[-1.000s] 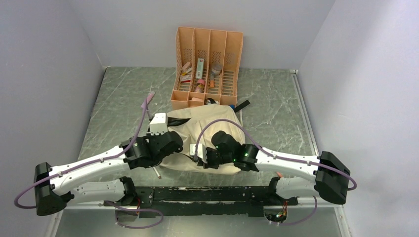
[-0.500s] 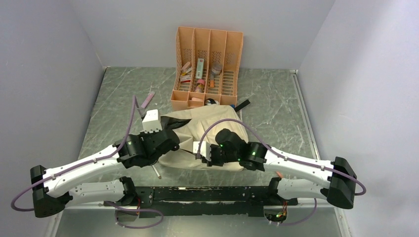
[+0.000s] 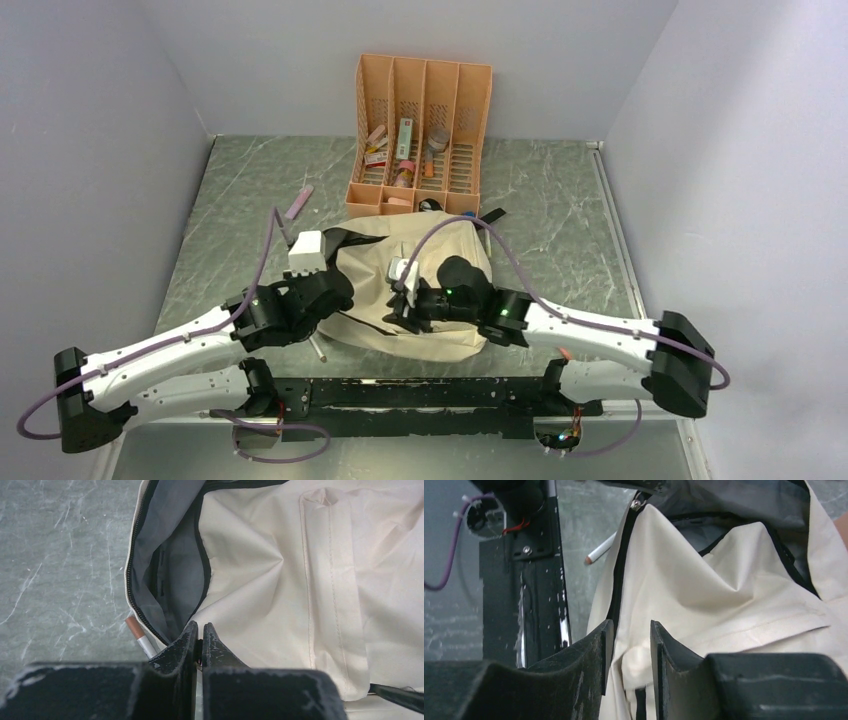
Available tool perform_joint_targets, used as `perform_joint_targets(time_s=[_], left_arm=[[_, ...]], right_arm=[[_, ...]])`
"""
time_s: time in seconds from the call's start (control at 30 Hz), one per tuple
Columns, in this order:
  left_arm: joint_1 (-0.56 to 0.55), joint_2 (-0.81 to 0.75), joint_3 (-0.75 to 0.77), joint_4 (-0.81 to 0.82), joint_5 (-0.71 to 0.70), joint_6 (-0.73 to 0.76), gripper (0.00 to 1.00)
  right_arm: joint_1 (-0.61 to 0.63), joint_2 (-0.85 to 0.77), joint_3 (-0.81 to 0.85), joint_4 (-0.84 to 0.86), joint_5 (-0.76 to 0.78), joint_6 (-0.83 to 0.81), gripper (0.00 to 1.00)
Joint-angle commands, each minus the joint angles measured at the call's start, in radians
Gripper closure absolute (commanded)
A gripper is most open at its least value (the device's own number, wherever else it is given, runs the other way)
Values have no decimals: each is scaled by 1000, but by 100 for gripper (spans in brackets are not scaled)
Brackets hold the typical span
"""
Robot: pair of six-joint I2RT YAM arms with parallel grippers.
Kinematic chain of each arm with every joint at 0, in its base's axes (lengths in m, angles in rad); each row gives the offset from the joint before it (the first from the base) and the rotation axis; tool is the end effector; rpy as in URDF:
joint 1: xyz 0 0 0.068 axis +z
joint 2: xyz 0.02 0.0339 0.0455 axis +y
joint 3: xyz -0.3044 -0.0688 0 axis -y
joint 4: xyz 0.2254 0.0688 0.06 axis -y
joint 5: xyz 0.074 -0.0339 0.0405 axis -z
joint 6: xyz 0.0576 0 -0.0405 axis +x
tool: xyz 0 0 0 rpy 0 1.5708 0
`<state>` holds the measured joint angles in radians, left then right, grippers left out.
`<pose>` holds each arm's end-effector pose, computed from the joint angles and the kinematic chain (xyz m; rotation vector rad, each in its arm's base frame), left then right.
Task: Pack the student bag
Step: Zip the student bag at the center of the board.
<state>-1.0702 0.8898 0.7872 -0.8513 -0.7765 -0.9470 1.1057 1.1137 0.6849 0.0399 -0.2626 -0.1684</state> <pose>0.0955 -0.0906 0.2927 -0.1491 2.1890 -0.1122 0.0923 0.2172 0.2984 -1.3597 1.5334 0.8591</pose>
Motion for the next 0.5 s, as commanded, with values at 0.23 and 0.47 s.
perform_joint_targets(time_s=[0.23,0.47], left_arm=[[7,-35,4,44,-5,23,95],[7,-40,-9,54,8,17,95]], right_arm=[[-1,278,18,493,-81,296,54],[0,371,25,611,-115,363,46]])
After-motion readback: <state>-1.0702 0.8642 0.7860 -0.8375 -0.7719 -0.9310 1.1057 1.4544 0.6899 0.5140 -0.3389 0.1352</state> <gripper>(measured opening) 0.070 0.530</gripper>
